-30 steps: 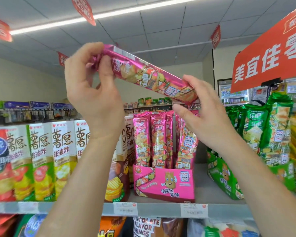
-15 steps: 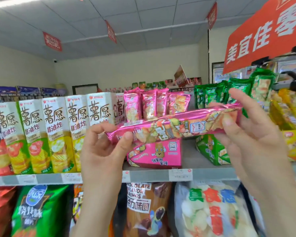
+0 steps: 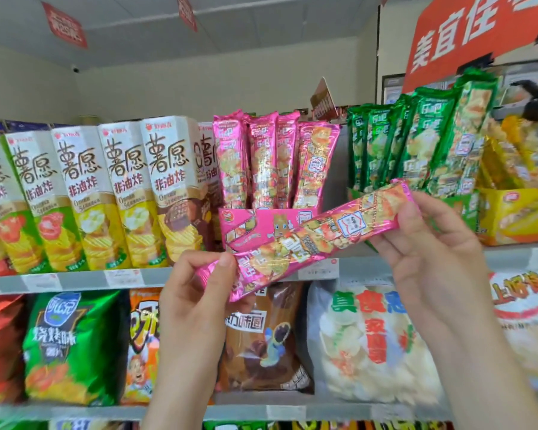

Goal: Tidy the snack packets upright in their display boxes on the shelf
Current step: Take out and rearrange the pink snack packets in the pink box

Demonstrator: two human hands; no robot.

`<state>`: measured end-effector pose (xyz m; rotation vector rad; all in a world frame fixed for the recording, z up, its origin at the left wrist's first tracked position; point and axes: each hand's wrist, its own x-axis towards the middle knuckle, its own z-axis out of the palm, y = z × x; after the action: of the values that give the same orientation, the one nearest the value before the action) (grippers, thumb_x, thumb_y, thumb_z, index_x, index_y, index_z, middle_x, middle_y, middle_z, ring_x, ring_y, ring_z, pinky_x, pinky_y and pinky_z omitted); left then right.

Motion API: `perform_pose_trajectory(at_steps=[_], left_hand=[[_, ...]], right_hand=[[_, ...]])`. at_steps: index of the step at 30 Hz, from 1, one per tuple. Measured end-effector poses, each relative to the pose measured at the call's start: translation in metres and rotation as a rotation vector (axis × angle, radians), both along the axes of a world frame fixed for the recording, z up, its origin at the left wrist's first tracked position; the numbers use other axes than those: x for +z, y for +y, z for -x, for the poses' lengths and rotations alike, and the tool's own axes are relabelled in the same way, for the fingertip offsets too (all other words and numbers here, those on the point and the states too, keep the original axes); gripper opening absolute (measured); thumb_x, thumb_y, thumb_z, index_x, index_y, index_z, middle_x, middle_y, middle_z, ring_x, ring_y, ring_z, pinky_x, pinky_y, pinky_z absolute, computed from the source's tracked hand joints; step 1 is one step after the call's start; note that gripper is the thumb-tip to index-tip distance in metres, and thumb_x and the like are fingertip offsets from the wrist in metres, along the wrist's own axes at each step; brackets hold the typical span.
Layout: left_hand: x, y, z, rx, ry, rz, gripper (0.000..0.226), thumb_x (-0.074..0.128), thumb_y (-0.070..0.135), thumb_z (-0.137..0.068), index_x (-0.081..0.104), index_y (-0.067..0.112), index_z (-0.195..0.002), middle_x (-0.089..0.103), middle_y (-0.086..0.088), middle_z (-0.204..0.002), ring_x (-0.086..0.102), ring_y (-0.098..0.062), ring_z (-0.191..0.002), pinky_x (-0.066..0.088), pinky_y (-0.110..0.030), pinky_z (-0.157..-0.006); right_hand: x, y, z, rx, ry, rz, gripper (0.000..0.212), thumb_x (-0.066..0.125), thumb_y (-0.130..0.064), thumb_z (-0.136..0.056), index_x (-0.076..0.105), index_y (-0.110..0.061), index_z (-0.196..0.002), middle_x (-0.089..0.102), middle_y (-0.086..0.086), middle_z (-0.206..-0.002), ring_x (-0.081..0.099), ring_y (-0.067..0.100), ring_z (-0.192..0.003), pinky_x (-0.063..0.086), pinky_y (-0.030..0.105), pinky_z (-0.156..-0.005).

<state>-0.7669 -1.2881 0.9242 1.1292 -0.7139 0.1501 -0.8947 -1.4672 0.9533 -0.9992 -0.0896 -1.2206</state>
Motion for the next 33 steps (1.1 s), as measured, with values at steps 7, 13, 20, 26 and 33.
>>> perform_pose_trajectory(at_steps=[7,13,20,26,33], left_hand=[[-0.003,0.011,-0.003,0.062,-0.044,0.032,0.042,0.075,0.063,-0.07,0.069,0.024,-0.087,0.068,-0.009,-0.08,0.065,-0.024,-0.078,0.057,-0.053,-0.072],[0.0,0.014,0.0,0.125,-0.182,0.093,0.02,0.079,0.038,-0.067,0.076,0.034,-0.086,0.073,0.007,-0.085,0.065,-0.006,-0.076,0.051,-0.015,-0.067],[0.0,0.025,-0.008,0.115,-0.086,0.169,0.017,0.074,0.037,-0.068,0.078,0.031,-0.084,0.072,0.003,-0.081,0.062,-0.004,-0.071,0.049,-0.014,-0.062],[0.004,0.031,-0.021,-0.011,0.049,0.297,0.024,0.079,0.042,-0.068,0.078,0.029,-0.088,0.072,0.01,-0.077,0.064,-0.004,-0.072,0.052,-0.018,-0.068],[0.003,0.029,-0.026,-0.082,0.133,0.414,0.022,0.073,0.035,-0.069,0.078,0.023,-0.087,0.072,0.005,-0.08,0.065,-0.006,-0.075,0.053,-0.019,-0.07]], right_hand=[[-0.001,0.007,0.003,-0.524,0.251,0.299,0.029,0.063,-0.005,-0.092,0.068,-0.034,-0.098,0.07,-0.016,-0.103,0.063,0.01,-0.103,0.05,0.044,-0.099],[-0.002,0.058,-0.009,-1.025,0.662,1.161,0.048,0.038,-0.044,-0.1,0.044,-0.026,-0.144,0.036,0.0,-0.156,0.026,0.019,-0.146,0.018,0.048,-0.117],[-0.008,0.066,-0.018,-0.874,0.859,1.338,0.055,0.027,-0.056,-0.097,0.051,-0.033,-0.14,0.063,-0.008,-0.128,0.059,0.021,-0.115,0.039,0.039,-0.092],[-0.013,0.03,-0.015,-0.742,0.806,1.221,0.061,0.039,-0.068,-0.089,0.054,-0.033,-0.136,0.06,-0.015,-0.108,0.053,0.011,-0.101,0.041,0.028,-0.081],[-0.018,0.019,-0.012,-0.263,0.505,0.789,0.044,0.075,-0.04,-0.069,0.07,-0.04,-0.113,0.067,-0.018,-0.108,0.064,0.004,-0.103,0.049,0.014,-0.085]])
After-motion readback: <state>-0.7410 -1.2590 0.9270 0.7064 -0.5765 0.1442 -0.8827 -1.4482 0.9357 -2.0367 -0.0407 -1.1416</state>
